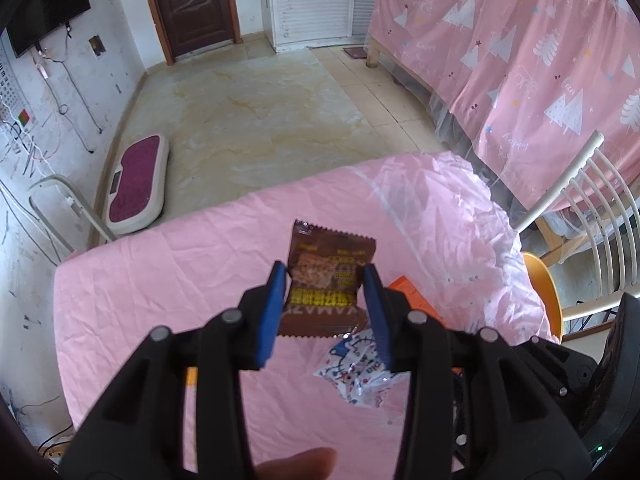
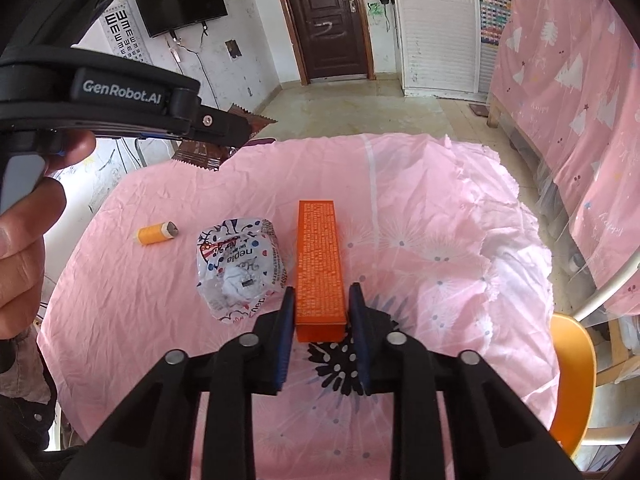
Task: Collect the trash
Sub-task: 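Carry the brown wrapper and orange box over the orange bin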
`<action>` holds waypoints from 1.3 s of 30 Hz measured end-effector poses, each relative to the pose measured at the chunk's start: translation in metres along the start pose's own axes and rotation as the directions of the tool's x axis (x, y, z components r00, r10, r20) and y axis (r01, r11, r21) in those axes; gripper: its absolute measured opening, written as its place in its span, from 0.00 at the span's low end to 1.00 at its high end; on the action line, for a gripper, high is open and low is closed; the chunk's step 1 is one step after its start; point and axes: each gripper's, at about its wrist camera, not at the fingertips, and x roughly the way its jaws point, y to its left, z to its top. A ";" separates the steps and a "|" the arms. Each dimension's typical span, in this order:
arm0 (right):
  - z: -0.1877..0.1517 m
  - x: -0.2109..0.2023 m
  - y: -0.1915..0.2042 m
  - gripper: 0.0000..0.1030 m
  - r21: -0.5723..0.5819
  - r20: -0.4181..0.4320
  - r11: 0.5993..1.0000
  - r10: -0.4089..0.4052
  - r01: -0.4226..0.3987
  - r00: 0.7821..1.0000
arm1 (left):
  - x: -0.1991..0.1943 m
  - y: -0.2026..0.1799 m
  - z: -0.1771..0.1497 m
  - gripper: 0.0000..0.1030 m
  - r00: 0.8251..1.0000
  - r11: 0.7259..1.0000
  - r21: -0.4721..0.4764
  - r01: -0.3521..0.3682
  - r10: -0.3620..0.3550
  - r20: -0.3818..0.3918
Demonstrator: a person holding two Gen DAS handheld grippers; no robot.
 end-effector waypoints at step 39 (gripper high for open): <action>-0.070 -0.132 -0.189 0.12 0.375 0.203 0.911 -0.260 0.171 0.944 | -0.007 -0.209 -0.011 0.37 0.976 0.930 0.295 0.218 -0.212 -0.055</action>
